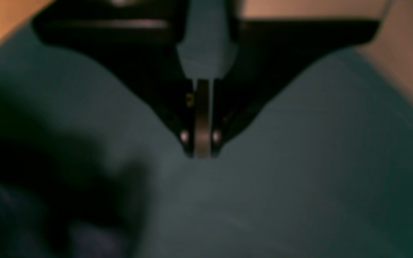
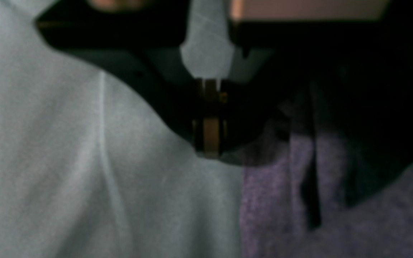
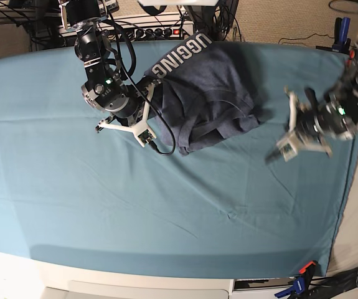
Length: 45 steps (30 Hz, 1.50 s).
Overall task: Fold the T-shirt properly
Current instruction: 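Press both grippers on the bundle's sides to square the folded shirt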
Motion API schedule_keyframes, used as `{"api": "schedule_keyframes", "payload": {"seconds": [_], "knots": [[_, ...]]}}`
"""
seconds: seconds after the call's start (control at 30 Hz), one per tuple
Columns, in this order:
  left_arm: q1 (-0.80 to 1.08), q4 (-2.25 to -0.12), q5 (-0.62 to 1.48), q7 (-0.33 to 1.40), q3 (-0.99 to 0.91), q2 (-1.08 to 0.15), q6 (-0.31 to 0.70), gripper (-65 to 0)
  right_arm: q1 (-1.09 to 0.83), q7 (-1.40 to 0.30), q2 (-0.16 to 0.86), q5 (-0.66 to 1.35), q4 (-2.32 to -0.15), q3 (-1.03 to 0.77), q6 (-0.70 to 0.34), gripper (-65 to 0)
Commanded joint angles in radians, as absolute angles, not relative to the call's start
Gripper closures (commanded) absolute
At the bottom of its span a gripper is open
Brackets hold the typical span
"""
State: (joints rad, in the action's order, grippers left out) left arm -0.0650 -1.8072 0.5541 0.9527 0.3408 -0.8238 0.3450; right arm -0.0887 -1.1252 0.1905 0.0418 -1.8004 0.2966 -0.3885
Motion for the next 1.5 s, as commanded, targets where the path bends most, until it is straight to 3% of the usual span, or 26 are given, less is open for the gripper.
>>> {"api": "schedule_keyframes", "payload": {"seconds": [0.0,0.2,0.6,1.47], "knots": [[-0.056,-1.836,0.561,0.943,0.329,-0.842,0.342,0.0,-0.091,-1.176,0.202,0.003,-1.798,0.293,-0.384,0.0],[0.06,-1.867,0.551,0.897,0.329,-0.816,0.348,0.0,-0.091,-1.174,0.202,0.003,-1.798,0.293,-0.383,0.0],[0.074,-1.866,0.441,0.829,0.331,-0.544,0.394,0.0,-0.094,-1.183,0.203,0.003,-1.798,0.293,-0.381,0.0],[-0.028,-1.863,0.425,0.785,0.332,-0.527,0.393,0.0,-0.253,-1.211,0.21,0.099,-1.85,0.294,-0.381,0.0]]}}
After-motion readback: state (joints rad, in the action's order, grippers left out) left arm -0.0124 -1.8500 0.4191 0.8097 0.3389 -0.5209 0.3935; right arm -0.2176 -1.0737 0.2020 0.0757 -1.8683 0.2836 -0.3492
